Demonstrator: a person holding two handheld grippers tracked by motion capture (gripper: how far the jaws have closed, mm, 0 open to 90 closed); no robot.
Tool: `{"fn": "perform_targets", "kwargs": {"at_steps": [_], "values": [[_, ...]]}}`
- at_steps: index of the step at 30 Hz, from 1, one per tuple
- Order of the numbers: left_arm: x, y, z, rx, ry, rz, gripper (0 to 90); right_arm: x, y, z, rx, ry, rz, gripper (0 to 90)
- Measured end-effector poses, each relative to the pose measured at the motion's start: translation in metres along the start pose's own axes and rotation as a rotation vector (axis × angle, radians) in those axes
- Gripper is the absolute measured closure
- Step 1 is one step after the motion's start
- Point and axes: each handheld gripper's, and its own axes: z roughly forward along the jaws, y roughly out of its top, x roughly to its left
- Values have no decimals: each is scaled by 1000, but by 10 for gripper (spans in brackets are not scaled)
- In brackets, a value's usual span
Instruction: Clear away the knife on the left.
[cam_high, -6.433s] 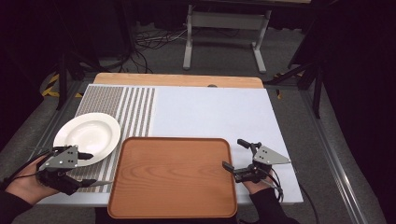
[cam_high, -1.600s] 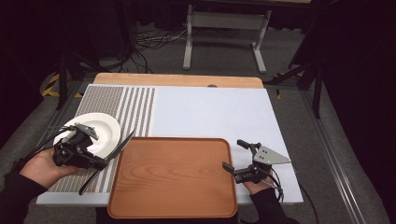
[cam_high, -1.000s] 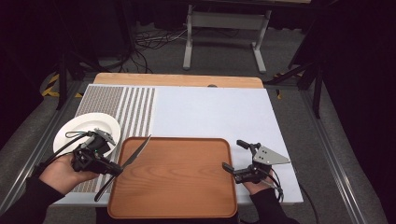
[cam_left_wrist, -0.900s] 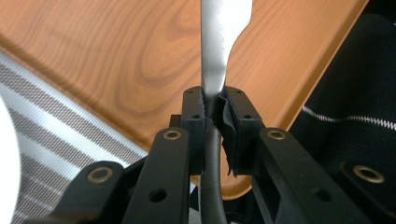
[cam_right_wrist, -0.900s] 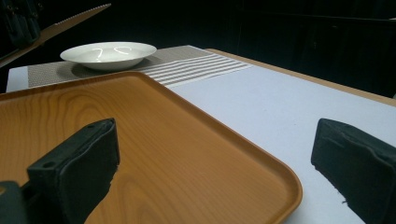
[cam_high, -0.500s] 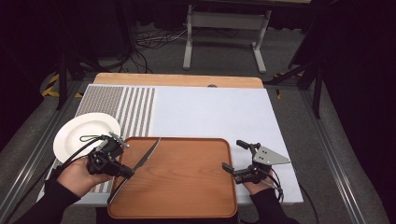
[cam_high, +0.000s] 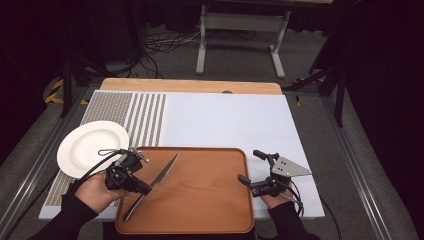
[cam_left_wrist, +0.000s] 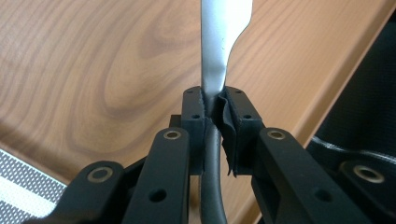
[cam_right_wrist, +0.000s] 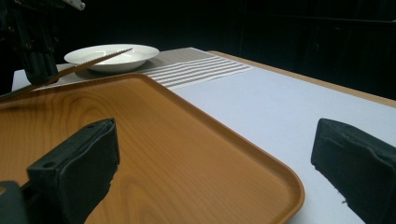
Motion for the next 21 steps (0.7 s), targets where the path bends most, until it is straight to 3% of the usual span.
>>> {"fn": "perform_targets", "kwargs": {"at_steps": [14,21], "values": [[5,-1,15,26,-9,-53,804,0,0,0,-4,4,5,17],[4,0,17,44,-6,-58,804,0,0,0,-6,6,7,18]]}}
